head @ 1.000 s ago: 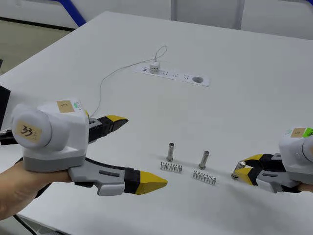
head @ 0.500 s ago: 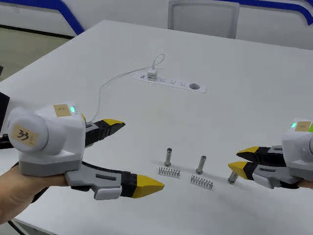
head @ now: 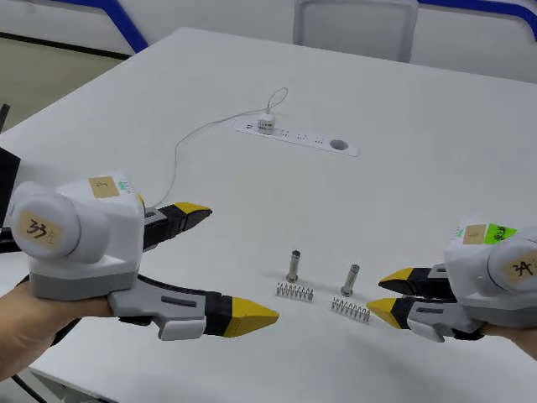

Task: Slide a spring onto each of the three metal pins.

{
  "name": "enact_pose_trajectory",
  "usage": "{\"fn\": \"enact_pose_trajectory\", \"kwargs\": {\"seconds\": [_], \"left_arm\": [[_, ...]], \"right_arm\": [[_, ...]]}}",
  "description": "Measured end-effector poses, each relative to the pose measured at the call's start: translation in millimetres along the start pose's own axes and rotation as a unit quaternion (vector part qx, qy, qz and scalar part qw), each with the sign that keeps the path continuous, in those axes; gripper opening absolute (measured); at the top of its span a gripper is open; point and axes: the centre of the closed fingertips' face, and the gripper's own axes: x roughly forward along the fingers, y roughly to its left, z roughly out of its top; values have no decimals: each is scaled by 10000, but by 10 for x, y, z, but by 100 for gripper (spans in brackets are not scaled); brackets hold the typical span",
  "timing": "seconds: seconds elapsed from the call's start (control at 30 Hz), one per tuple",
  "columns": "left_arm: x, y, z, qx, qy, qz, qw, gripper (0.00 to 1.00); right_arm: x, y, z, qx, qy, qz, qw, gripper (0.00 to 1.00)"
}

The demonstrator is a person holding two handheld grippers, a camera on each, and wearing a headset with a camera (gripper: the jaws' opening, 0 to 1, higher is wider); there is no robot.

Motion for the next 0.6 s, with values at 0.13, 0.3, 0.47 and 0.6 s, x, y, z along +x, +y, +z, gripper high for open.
{"fn": "enact_pose_trajectory", "kwargs": {"seconds": [0.13, 0.3, 0.47, 0.6], "left_arm": [[13, 6, -57, -50, 39, -14, 10000, 98], [41, 42, -116, -189, 34, -5, 9998, 98], [63, 37, -128, -248, 22, -24, 9997, 97], [71, 38, -167, -279, 70, -34, 9996, 97]], "right_arm": [[108, 21, -69, 93, 104, 46, 9999, 20], [211, 0, -170, 185, 309, -74, 9993, 20], [283, 12, -244, 226, 402, 8, 9989, 20], [347, 28, -304, 220, 483, 65, 9986, 19]]}}
